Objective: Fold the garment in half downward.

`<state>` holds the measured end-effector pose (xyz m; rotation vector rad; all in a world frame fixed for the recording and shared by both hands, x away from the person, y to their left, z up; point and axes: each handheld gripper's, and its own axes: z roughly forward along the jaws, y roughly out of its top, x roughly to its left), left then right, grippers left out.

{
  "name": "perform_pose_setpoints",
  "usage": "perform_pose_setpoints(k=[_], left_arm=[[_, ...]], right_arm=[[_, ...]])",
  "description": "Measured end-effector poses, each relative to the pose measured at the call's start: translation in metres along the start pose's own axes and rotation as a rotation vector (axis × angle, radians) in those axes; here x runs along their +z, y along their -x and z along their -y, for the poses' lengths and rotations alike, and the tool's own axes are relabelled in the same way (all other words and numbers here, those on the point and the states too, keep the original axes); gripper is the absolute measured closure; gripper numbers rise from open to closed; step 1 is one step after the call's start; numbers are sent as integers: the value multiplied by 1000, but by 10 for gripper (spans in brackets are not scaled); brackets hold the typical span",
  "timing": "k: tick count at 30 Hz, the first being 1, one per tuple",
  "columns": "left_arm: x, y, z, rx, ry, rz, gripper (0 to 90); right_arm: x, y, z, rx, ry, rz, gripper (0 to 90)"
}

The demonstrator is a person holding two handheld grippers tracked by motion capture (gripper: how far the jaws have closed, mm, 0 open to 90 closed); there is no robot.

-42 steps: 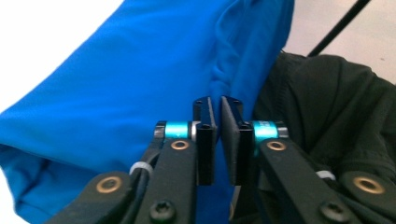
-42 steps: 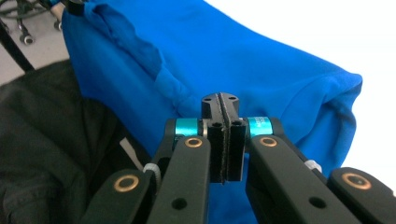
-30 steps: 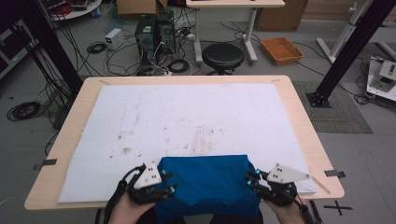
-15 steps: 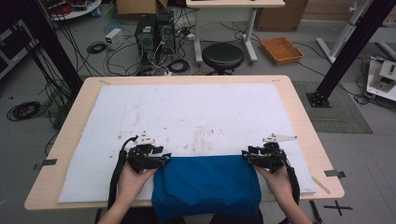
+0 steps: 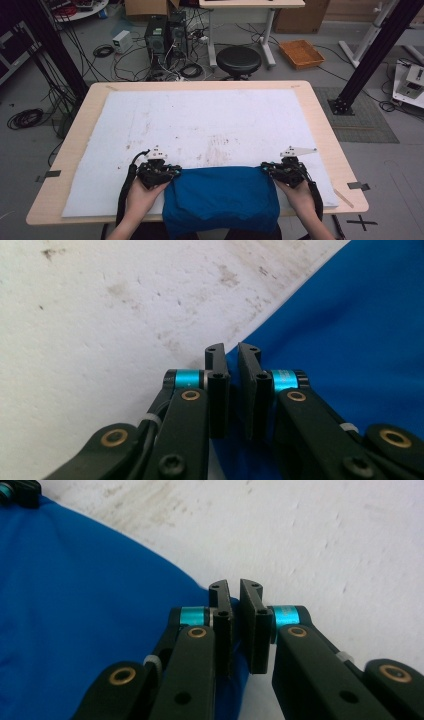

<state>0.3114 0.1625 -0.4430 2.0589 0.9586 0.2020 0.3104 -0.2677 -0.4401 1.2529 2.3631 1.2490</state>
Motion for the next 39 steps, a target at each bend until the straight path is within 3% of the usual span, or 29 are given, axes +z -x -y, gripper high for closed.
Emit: perform_pose_setpoints(k=[7, 12, 17, 21, 27, 32, 35, 39], left_arm=[[6, -19, -25, 56, 10, -38, 832], [13, -38, -53, 102, 15, -90, 832], [27, -55, -76, 126, -15, -136, 832], [39, -70, -89, 120, -22, -147, 831], [49, -83, -94, 109, -11, -163, 831], [53, -84, -93, 104, -23, -175, 821], [50, -82, -94, 94, -21, -206, 686], [39, -78, -93, 80, 9, -232, 521]], right_arm=[[10, 13, -23, 1, 34, 7, 849], [20, 25, -46, -14, 48, 63, 848], [32, 36, -72, -57, 43, 113, 848], [45, 46, -85, -56, 32, 135, 848], [58, 58, -93, -26, 23, 151, 848], [64, 60, -97, -36, 7, 161, 846], [66, 59, -97, -50, 5, 177, 794], [58, 59, -96, -26, 35, 211, 640]])
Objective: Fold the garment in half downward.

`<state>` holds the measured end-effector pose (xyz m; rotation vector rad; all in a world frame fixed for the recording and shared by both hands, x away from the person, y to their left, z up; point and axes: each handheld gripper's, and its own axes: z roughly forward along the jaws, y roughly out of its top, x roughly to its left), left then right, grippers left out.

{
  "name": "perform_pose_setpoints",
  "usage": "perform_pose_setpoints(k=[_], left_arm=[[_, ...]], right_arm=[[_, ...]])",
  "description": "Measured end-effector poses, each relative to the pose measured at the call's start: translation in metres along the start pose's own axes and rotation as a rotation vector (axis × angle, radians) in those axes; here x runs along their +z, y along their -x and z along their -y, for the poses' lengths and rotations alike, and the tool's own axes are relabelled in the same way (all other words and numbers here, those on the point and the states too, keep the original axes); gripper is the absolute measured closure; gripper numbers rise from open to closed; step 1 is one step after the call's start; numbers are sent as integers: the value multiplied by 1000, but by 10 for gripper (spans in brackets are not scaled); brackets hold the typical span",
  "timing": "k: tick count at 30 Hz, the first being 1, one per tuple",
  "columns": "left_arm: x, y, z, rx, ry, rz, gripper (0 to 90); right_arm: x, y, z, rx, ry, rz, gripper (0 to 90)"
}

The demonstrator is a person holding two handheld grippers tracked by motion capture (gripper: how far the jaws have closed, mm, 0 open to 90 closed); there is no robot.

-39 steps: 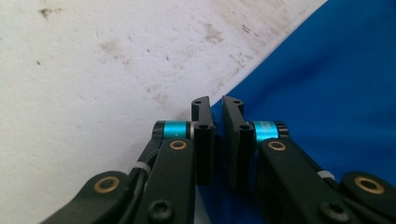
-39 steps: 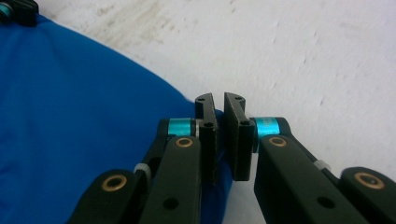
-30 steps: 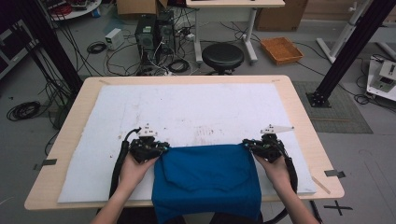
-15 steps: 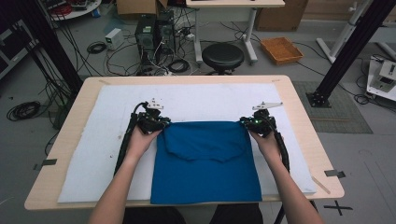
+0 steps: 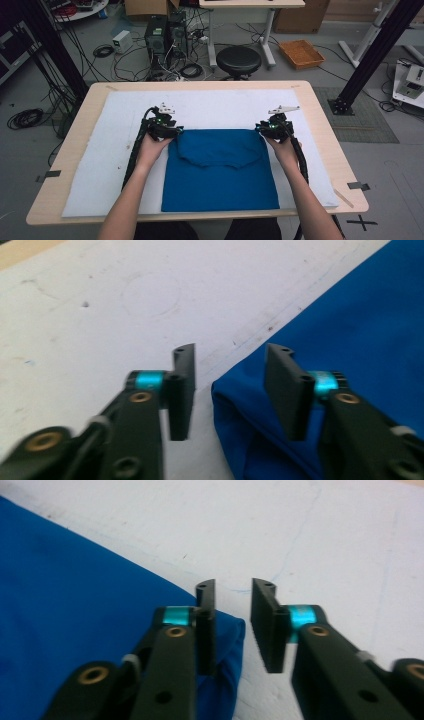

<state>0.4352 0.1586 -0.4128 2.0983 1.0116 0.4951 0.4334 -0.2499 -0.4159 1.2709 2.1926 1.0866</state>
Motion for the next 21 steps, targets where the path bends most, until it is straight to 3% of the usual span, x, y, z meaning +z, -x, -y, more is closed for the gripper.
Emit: perform_pose_setpoints(k=[2, 6, 9, 14, 21], left_arm=[[-9, 3, 4, -10, 37, 3, 513], [-26, 14, 17, -87, 50, 51, 488], [-35, 24, 31, -169, 29, 114, 487], [-40, 38, 51, -264, -7, 199, 494], [-37, 46, 56, -300, -33, 195, 569]], right_arm=[[-8, 2, 2, 22, 27, 6, 598], [-24, 2, 11, 81, 62, -2, 554], [-35, -3, 23, 108, 71, -34, 547], [-48, -18, 47, 90, 61, -67, 548], [-45, -26, 65, 108, 25, -97, 554]])
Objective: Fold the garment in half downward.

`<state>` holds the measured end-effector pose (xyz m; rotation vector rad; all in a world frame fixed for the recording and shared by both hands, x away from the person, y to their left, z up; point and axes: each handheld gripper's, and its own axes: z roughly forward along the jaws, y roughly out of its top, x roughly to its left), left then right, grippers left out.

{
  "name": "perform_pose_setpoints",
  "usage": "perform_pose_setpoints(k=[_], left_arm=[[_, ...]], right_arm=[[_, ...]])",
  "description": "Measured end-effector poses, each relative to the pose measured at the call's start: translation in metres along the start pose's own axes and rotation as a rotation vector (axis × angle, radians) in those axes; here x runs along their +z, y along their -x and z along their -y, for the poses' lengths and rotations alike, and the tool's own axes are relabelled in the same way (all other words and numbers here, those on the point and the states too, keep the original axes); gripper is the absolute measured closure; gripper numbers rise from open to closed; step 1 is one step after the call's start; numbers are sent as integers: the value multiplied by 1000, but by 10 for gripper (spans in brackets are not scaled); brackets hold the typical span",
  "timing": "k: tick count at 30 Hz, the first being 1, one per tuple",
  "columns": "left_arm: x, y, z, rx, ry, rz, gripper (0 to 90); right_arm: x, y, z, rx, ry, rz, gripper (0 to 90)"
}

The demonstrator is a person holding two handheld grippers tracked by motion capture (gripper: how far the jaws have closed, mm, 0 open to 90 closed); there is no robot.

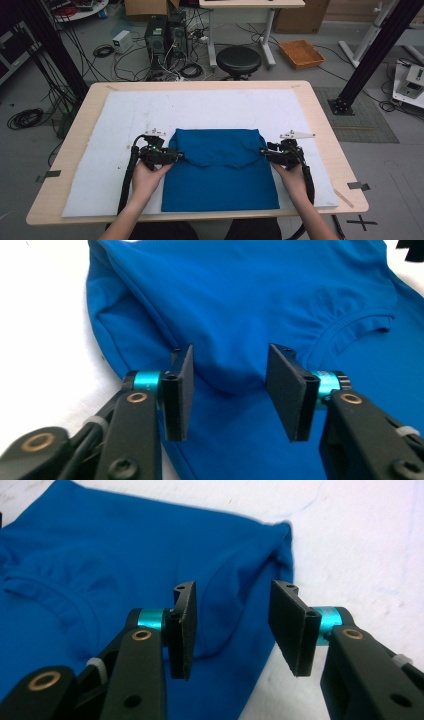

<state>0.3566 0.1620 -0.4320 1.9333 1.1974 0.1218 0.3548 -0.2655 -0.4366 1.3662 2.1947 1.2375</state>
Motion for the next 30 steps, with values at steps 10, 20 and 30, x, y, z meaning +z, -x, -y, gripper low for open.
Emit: perform_pose_setpoints(k=[10, 20, 30], left_arm=[[6, -2, 2, -14, -3, -17, 614], [10, 1, 3, 23, -14, -19, 742], [4, 5, 3, 71, 16, -17, 837]], right_arm=[[7, -1, 4, 39, -32, -17, 663], [16, -8, 5, -9, -87, 4, 817], [4, -11, 2, -60, -49, 9, 860]])
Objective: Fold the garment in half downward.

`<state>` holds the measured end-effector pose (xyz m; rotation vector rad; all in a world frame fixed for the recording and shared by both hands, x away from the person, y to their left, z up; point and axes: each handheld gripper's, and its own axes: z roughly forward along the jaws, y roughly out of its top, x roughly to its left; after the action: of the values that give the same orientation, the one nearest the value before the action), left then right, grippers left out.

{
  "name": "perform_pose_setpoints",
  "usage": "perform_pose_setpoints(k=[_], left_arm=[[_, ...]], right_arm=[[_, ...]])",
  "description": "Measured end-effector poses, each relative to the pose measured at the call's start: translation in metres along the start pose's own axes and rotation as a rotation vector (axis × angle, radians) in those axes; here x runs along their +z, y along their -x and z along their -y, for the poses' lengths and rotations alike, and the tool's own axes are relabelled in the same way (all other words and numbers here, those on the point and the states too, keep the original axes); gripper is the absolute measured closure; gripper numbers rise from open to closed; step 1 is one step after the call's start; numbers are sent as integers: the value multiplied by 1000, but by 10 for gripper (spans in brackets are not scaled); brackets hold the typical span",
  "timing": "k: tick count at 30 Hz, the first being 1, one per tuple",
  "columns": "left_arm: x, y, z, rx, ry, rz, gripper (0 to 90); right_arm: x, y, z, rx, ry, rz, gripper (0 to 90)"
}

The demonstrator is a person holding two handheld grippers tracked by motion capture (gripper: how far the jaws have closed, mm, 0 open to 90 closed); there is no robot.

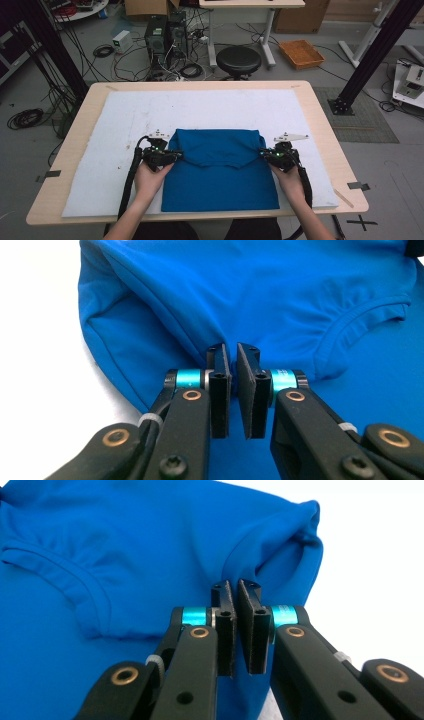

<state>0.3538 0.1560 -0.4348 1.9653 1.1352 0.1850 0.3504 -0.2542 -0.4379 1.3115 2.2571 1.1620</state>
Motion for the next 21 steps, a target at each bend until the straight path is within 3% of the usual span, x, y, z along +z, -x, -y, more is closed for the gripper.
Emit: perform_pose_setpoints(k=[5, 10, 18, 21], left_arm=[[-2, 0, -1, -3, 13, 5, 837], [-2, 0, -1, -12, 20, 14, 836], [1, 0, 0, -11, 4, 15, 833], [2, 0, 0, -3, -9, 12, 834]], right_arm=[[-3, -2, -2, -23, 7, 9, 850], [-4, 0, -4, 16, 20, 13, 728], [2, 3, -1, 55, -26, -25, 732], [6, 2, -1, 39, -48, -20, 830]])
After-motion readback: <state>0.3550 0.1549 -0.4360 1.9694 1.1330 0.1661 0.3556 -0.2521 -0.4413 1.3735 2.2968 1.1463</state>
